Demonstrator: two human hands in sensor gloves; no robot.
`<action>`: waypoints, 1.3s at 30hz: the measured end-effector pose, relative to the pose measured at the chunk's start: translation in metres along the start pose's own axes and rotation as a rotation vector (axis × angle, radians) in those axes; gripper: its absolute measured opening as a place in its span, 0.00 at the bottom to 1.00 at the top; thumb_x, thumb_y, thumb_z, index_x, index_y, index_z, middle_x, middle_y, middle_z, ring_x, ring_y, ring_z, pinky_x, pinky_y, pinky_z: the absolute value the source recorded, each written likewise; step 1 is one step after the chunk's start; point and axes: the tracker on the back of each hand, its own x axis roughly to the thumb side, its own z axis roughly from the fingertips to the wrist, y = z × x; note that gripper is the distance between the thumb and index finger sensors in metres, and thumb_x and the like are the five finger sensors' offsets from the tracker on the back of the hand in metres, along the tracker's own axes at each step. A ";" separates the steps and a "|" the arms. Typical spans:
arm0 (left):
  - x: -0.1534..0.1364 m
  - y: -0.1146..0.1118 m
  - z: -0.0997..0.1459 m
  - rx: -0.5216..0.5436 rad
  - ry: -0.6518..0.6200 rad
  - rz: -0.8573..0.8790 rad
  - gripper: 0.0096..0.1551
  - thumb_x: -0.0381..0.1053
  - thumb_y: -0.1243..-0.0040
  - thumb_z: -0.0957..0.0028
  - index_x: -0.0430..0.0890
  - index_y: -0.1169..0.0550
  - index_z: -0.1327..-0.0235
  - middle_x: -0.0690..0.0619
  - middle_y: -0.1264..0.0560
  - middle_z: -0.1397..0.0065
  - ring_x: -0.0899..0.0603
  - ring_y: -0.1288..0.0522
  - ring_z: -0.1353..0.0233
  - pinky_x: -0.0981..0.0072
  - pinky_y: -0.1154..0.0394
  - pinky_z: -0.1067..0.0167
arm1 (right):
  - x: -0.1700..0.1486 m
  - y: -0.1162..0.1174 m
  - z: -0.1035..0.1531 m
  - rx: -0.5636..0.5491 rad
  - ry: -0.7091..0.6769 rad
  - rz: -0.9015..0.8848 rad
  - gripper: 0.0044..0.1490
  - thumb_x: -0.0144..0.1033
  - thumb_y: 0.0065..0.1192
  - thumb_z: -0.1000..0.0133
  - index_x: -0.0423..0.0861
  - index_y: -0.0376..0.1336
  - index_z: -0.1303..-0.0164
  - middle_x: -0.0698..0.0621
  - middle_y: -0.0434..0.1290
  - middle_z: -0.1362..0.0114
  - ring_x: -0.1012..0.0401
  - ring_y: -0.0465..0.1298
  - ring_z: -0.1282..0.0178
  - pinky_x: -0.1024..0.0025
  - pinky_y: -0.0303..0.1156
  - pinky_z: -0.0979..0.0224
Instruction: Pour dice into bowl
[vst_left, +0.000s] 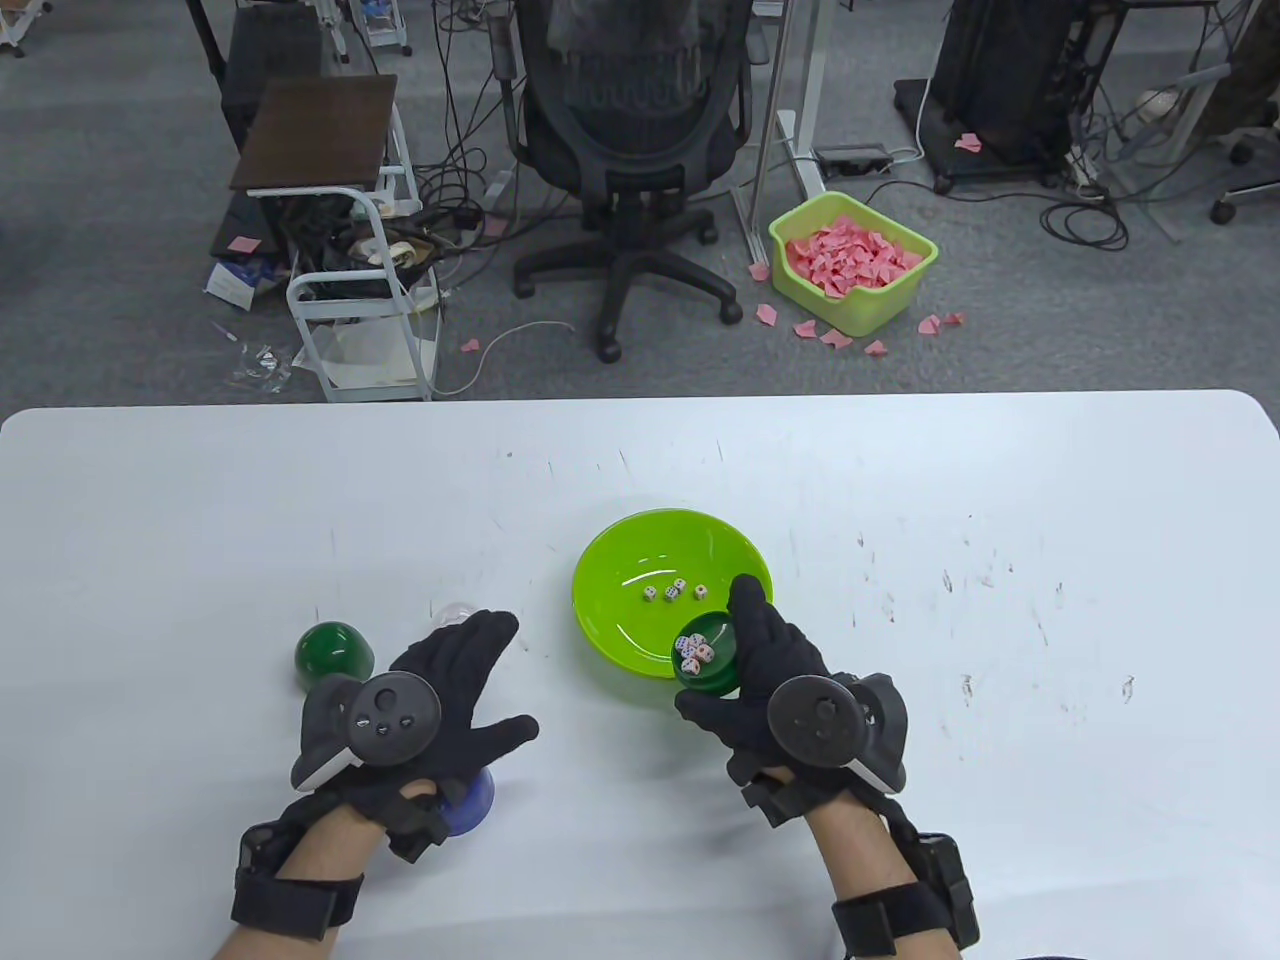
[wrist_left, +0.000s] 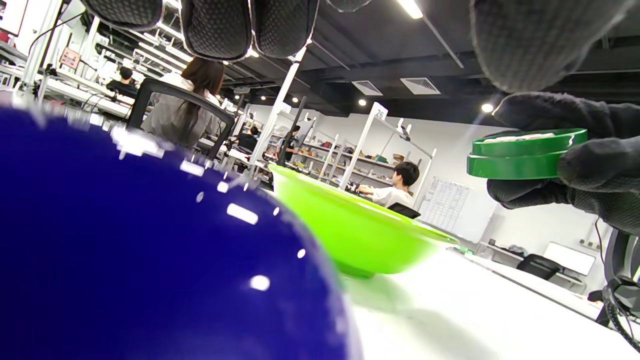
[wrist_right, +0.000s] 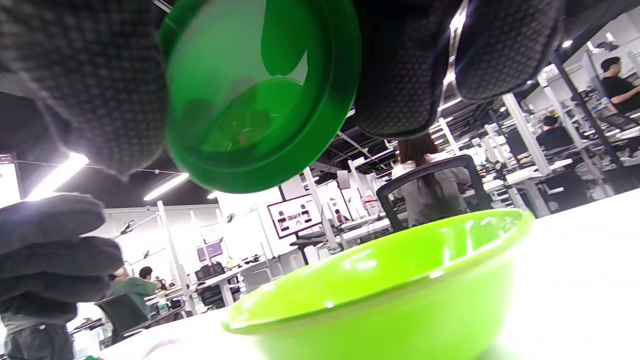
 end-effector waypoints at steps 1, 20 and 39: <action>-0.001 0.000 0.000 0.001 0.003 0.006 0.58 0.75 0.37 0.55 0.57 0.49 0.18 0.45 0.40 0.15 0.32 0.38 0.18 0.29 0.41 0.24 | -0.001 -0.001 -0.002 -0.007 0.006 0.011 0.72 0.55 0.81 0.59 0.28 0.45 0.22 0.29 0.67 0.25 0.40 0.78 0.39 0.34 0.71 0.33; -0.009 -0.001 -0.002 -0.011 0.025 0.063 0.57 0.74 0.37 0.55 0.58 0.48 0.18 0.45 0.39 0.15 0.32 0.38 0.18 0.29 0.41 0.24 | -0.014 0.013 -0.049 0.121 0.144 0.106 0.68 0.52 0.85 0.63 0.31 0.48 0.29 0.28 0.65 0.27 0.40 0.79 0.39 0.37 0.73 0.32; -0.011 0.001 -0.002 -0.010 0.035 0.101 0.57 0.74 0.37 0.55 0.57 0.48 0.18 0.44 0.39 0.15 0.32 0.38 0.18 0.29 0.41 0.24 | 0.001 0.057 -0.074 0.304 -0.018 0.435 0.64 0.42 0.87 0.61 0.35 0.52 0.22 0.27 0.58 0.21 0.38 0.72 0.36 0.30 0.64 0.29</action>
